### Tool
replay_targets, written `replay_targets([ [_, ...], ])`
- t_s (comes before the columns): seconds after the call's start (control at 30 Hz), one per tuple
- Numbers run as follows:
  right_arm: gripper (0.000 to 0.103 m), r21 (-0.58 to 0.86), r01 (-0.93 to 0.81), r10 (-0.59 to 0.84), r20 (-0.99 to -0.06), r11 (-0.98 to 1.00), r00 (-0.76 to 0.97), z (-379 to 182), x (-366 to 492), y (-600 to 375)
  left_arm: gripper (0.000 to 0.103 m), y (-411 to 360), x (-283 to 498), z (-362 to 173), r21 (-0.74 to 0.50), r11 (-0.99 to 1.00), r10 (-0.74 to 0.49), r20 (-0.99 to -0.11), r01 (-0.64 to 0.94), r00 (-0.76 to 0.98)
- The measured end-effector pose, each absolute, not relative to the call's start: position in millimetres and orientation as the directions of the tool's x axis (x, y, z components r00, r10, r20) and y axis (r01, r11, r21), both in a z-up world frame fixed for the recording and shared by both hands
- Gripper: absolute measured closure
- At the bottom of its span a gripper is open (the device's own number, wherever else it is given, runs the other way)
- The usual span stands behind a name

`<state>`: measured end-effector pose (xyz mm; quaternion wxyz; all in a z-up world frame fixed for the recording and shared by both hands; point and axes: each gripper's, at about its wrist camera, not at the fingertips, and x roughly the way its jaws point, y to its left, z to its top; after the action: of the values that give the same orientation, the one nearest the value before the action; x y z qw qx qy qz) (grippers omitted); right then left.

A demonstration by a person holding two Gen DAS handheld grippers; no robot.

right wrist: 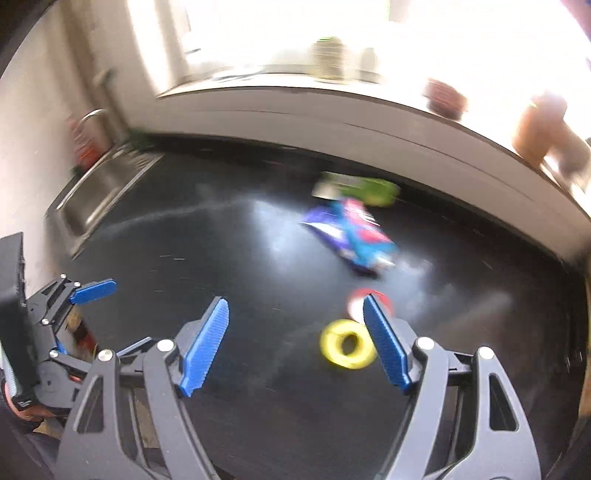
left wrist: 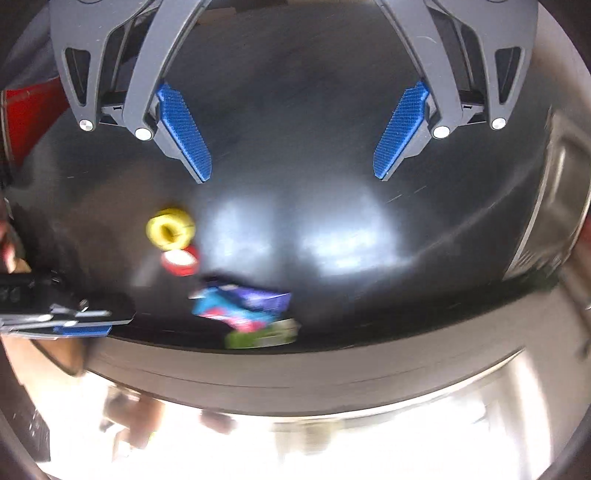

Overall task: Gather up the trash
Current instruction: 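Return both open tools to the countertop, then grasp the yellow tape ring with left tool while right tool grasps the red cap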

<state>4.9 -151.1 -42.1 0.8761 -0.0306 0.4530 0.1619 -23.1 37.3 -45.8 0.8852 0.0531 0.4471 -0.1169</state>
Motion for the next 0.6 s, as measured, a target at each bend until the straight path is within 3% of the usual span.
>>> replay_targets([
  [0.23, 0.03, 0.101, -0.246, 0.22, -0.821, 0.964, 0.527, -59.7, -2.0, -214.9, 0.016, -22.0, -16.7, -53.3, -0.009, 0.935, -0.21, -0.82, 0.356, 0.532],
  [0.6, 0.03, 0.11, -0.291, 0.241, -0.852, 0.95, 0.464, -92.5, 35.9, -248.2, 0.014, -93.2, 6.7, -94.8, 0.018, 0.908, -0.215, -0.838, 0.418, 0.502],
])
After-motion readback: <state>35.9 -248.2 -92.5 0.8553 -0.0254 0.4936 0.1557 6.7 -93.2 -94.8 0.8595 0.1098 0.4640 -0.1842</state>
